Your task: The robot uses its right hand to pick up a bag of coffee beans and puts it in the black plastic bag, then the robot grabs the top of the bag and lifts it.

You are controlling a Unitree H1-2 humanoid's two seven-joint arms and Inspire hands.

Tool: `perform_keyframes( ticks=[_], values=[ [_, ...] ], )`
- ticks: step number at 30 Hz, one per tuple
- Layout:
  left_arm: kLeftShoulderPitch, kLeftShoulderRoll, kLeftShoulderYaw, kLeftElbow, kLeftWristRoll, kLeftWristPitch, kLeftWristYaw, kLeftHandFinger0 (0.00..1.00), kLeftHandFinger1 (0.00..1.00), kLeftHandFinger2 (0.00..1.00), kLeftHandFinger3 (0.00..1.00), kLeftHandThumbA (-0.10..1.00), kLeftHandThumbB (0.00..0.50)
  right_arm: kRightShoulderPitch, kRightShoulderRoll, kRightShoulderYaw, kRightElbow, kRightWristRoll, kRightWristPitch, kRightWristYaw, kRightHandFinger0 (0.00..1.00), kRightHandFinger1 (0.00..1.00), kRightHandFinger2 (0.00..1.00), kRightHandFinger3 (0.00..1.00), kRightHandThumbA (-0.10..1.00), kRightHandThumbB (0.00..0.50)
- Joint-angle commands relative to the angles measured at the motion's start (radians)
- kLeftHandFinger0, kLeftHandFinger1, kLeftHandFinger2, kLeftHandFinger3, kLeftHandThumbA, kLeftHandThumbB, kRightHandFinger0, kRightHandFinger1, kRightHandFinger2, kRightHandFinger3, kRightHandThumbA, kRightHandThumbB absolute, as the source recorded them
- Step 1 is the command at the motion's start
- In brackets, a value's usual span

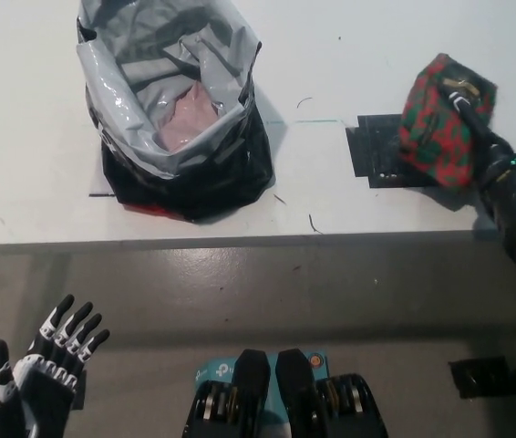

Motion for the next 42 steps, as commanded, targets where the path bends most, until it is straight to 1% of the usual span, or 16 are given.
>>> perform_keyframes(
  ticks=[1,3,8,10,13,14,19,23,25,27,28,30,34,38,41,42],
  values=[
    [-0.014,0.013,0.02,-0.018,0.011,-0.039,0.017,1.0,1.0,1.0,1.0,1.0,0.278,-0.275,0.12,-0.095,-0.428,0.458,0.222,0.261,0.0,0.23,0.74,1.0,-0.1,0.146],
    [-0.013,0.013,0.019,-0.019,0.012,-0.037,0.017,1.0,1.0,1.0,1.0,1.0,0.278,-0.283,0.128,-0.077,-0.459,0.468,0.227,0.238,0.0,0.21,0.74,1.0,-0.1,0.146],
    [-0.007,0.015,0.017,-0.024,0.006,-0.032,0.012,1.0,1.0,1.0,1.0,1.0,0.281,-0.353,0.159,0.062,-0.535,0.426,0.229,0.164,0.0,0.22,0.73,1.0,-0.1,0.069],
    [-0.008,0.015,0.017,-0.025,0.01,-0.032,0.013,1.0,1.0,1.0,1.0,1.0,0.276,-0.382,0.159,0.1,-0.525,0.401,0.229,0.161,0.0,0.2,0.67,0.93,-0.1,0.097],
    [-0.005,0.015,0.017,-0.028,0.013,-0.029,0.014,1.0,1.0,1.0,1.0,1.0,0.28,-0.411,0.164,0.125,-0.509,0.37,0.229,0.163,0.0,0.18,0.63,1.0,-0.1,0.099],
    [-0.005,0.015,0.017,-0.03,0.013,-0.029,0.014,1.0,1.0,1.0,1.0,1.0,0.287,-0.421,0.168,0.134,-0.509,0.354,0.229,0.16,0.0,0.16,0.61,0.87,-0.1,0.097],
    [-0.004,0.017,0.013,-0.041,0.001,-0.007,0.008,1.0,1.0,1.0,1.0,1.0,0.313,-0.455,0.176,0.17,-0.499,0.336,0.229,0.173,0.0,0.19,0.57,1.0,-0.1,0.073],
    [-0.004,0.02,0.012,-0.044,-0.001,-0.002,0.005,1.0,1.0,1.0,1.0,1.0,0.31,-0.47,0.194,0.206,-0.523,0.314,0.221,0.161,0.0,0.2,0.64,1.0,-0.1,0.078],
    [-0.005,0.022,0.015,-0.041,0.011,-0.013,0.008,1.0,1.0,1.0,1.0,1.0,0.307,-0.459,0.216,0.313,-0.564,0.202,0.151,0.13,0.0,0.26,0.83,1.0,-0.1,0.08],
    [-0.005,0.027,0.016,-0.038,0.011,-0.019,0.005,1.0,1.0,1.0,1.0,1.0,0.299,-0.458,0.228,0.352,-0.561,0.172,0.125,0.112,0.0,0.33,0.91,1.0,-0.1,0.089],
    [-0.004,0.028,0.016,-0.036,0.01,-0.02,0.004,1.0,1.0,1.0,1.0,1.0,0.298,-0.458,0.231,0.363,-0.557,0.17,0.121,0.105,0.0,0.34,0.92,1.0,-0.1,0.093],
    [-0.002,0.027,0.013,-0.038,0.004,-0.016,0.002,1.0,1.0,1.0,1.0,1.0,0.297,-0.46,0.246,0.411,-0.529,0.145,0.099,0.089,0.0,0.37,0.89,0.85,-0.1,0.102],
    [-0.001,0.023,0.007,-0.042,0.012,-0.007,0.002,1.0,1.0,1.0,1.0,1.0,0.305,-0.482,0.276,0.482,-0.423,0.101,0.038,0.066,0.0,0.4,0.91,0.97,-0.1,0.092],
    [-0.003,0.025,0.0,-0.034,0.008,-0.009,-0.005,1.0,1.0,1.0,1.0,1.0,0.296,-0.54,0.304,0.55,-0.258,0.062,-0.046,0.053,0.0,0.39,0.87,0.88,-0.1,0.133],
    [-0.004,0.029,-0.001,-0.032,0.011,-0.011,-0.007,1.0,1.0,1.0,1.0,1.0,0.297,-0.56,0.32,0.6,-0.164,0.023,-0.126,0.04,0.0,0.33,0.8,0.69,-0.1,0.174],
    [-0.006,0.03,-0.001,-0.031,0.009,-0.012,-0.007,1.0,1.0,1.0,1.0,1.0,0.298,-0.559,0.325,0.616,-0.146,0.008,-0.145,0.031,0.0,0.36,0.84,1.0,-0.1,0.195]
  ],
)
